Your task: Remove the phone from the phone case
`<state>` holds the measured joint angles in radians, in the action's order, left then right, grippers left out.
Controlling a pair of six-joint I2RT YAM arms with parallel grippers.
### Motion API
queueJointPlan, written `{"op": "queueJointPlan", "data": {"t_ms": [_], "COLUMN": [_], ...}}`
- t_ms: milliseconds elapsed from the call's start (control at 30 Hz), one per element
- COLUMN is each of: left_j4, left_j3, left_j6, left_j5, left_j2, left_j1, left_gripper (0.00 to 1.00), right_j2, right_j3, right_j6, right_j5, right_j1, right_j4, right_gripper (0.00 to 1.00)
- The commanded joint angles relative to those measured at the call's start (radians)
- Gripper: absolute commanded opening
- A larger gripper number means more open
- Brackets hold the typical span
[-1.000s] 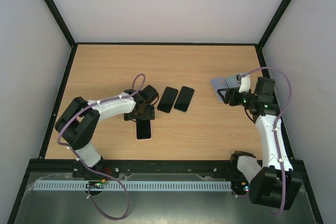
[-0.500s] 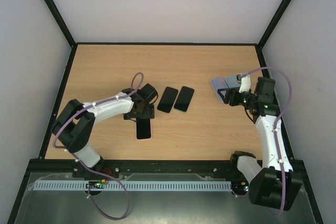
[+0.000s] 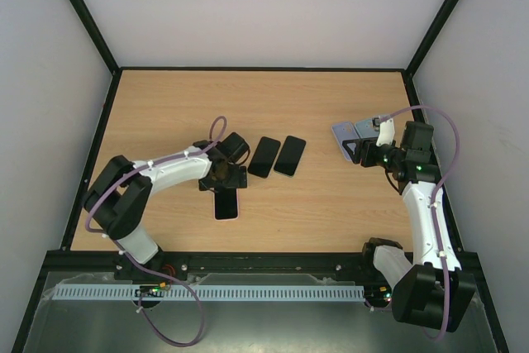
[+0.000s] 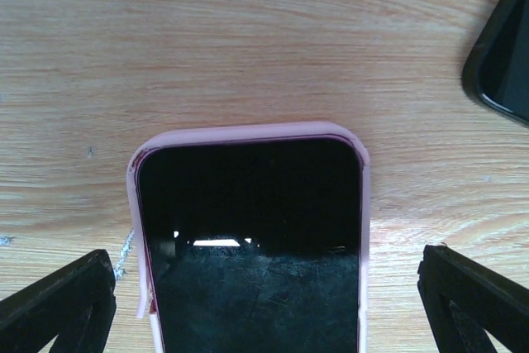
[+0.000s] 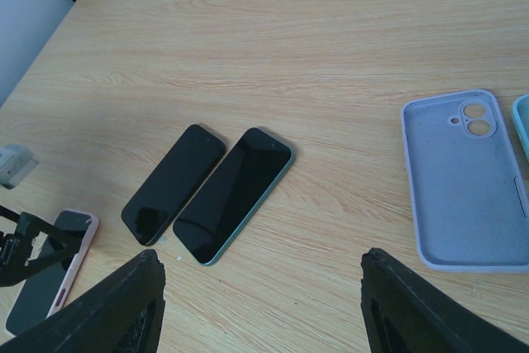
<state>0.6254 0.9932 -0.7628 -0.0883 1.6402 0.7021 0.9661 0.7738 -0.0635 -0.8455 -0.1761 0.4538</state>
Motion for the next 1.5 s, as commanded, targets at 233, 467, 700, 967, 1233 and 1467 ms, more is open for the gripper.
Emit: {"op": "queueJointPlan", "data": {"t_ms": [233,467,700,967,1233,1467], "left_j4": [-0.009,-0.015,0.0,0.015,0.063,-0.046], "left_j3": [-0.042,-0.036,-0.032,0.0,0.066,0.115], "left_j6": [-0.001,0.011,0.002,0.011,0.03,-0.071], "left_j5": [0.033,0.06,0.075,0.081,0.096,0.095], "left_j2": [0.046,0.061,0.072,0.131,0.056,-0.147], "left_j1": [0.006,0.007,0.002,0.002,0.002,0.023], "left_gripper": [0.99,0.98,0.92,0.86,0.67,0.64], "right_j2": [-0.018,-0.02,-0.021,-0.026,-0.031,-0.019], "right_j3": [-0.001,-0.001,-0.001,0.0,-0.001,0.011], "right_j6": [-0.011,-0.01,-0.01,-0.01,-0.01,-0.043], "right_j5": [0.006,0.007,0.009,0.008,0.007,-0.091], "right_j1": [0.004,0.004,0.004,0.004,0.004,0.003], "right_j4": [-0.01,-0.009,-0.009,-0.01,-0.008,0.004], "right_gripper": [0.63,0.63,0.63,0.63,0.63,0.62]}}
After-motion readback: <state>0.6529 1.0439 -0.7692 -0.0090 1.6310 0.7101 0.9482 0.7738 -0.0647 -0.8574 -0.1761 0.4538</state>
